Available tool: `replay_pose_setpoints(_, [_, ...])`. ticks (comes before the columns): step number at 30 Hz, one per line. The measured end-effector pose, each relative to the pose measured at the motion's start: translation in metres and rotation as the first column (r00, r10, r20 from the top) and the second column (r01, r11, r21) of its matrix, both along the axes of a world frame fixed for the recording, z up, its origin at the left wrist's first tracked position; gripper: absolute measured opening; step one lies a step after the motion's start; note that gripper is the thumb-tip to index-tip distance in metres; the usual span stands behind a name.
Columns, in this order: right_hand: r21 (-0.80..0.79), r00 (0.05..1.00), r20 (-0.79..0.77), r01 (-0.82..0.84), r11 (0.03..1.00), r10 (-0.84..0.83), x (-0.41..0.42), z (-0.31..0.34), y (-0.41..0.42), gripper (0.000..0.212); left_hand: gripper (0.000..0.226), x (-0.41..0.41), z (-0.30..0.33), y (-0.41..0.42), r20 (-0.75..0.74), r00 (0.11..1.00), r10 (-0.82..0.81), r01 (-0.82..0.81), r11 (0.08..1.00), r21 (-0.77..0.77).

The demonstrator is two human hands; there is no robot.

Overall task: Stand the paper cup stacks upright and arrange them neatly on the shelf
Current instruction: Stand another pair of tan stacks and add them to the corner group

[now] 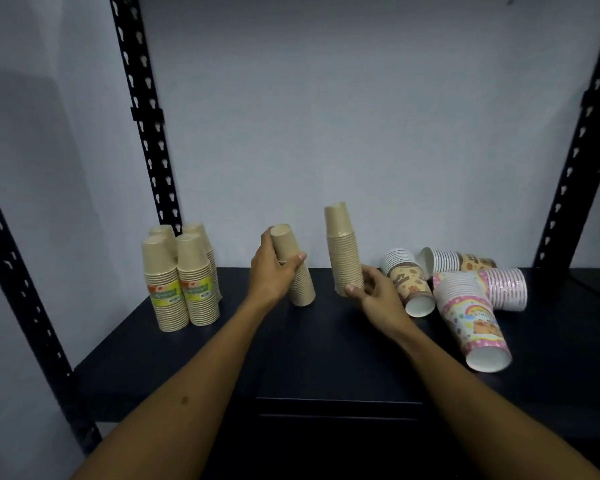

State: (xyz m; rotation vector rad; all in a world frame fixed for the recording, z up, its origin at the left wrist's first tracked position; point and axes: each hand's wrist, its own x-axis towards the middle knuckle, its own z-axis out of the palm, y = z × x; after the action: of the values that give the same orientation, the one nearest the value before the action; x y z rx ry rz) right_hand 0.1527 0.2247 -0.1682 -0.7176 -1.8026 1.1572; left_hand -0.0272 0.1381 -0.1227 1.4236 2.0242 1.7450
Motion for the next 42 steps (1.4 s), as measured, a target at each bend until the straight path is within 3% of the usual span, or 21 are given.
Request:
replay_pose_setpoints(2, [0.117, 0.991, 0.116, 0.054, 0.992, -0.068, -0.003, -0.007, 0.004, 0.039, 0.058, -0.005, -0.003, 0.003, -0.048, 0.999, 0.0, -0.002, 0.999, -0.036])
replay_pose_setpoints(7, [0.18, 0.929, 0.344, 0.077, 0.981, -0.136, -0.007, -0.016, 0.016, 0.045, 0.057, -0.005, -0.005, 0.01, -0.077, 0.997, -0.026, 0.017, 0.994, -0.111])
replay_pose_setpoints(12, [0.159, 0.876, 0.46, 0.08, 0.984, -0.146, -0.007, -0.018, 0.019, 0.043, 0.064, 0.003, -0.029, 0.006, 0.114, 0.973, -0.2, 0.209, 0.975, -0.076])
replay_pose_setpoints(16, [0.174, 0.888, 0.44, 0.06, 0.983, -0.132, -0.006, -0.017, 0.016, 0.048, 0.046, 0.002, -0.059, 0.002, 0.174, 0.977, -0.126, 0.145, 0.985, -0.097])
replay_pose_setpoints(23, [0.226, 0.986, 0.159, 0.005, 0.974, -0.042, -0.005, -0.003, -0.001, 0.057, 0.058, 0.002, -0.064, -0.001, 0.153, 0.985, -0.079, 0.099, 0.988, -0.121])
replay_pose_setpoints(28, [0.261, 0.981, 0.156, 0.068, 0.963, -0.112, -0.007, -0.005, 0.004, 0.077, 0.059, 0.005, -0.06, -0.002, 0.178, 0.984, 0.017, 0.003, 0.994, -0.111])
replay_pose_setpoints(31, [0.213, 0.985, 0.165, 0.009, 0.977, -0.045, -0.007, -0.008, 0.006, 0.075, 0.059, 0.006, -0.059, -0.003, 0.17, 0.984, 0.052, -0.034, 0.993, -0.109])
replay_pose_setpoints(35, [0.174, 0.984, 0.176, -0.071, 0.982, 0.04, -0.01, -0.01, 0.003, 0.064, 0.08, 0.004, -0.059, -0.004, 0.201, 0.978, -0.057, 0.079, 0.991, -0.105])
replay_pose_setpoints(37, [0.169, 0.988, 0.151, -0.039, 0.985, 0.014, -0.012, -0.009, 0.004, 0.059, 0.093, -0.003, -0.06, -0.004, 0.328, 0.935, -0.132, 0.162, 0.985, -0.065])
replay_pose_setpoints(40, [0.141, 0.991, 0.133, -0.011, 0.99, -0.008, -0.011, -0.01, 0.007, 0.061, 0.09, -0.013, -0.059, -0.005, 0.504, 0.834, -0.225, 0.249, 0.968, 0.021])
replay_pose_setpoints(42, [0.12, 0.99, 0.136, -0.048, 0.992, 0.031, -0.01, -0.012, 0.009, 0.061, 0.078, -0.014, -0.06, -0.005, 0.48, 0.835, -0.27, 0.297, 0.955, 0.02])
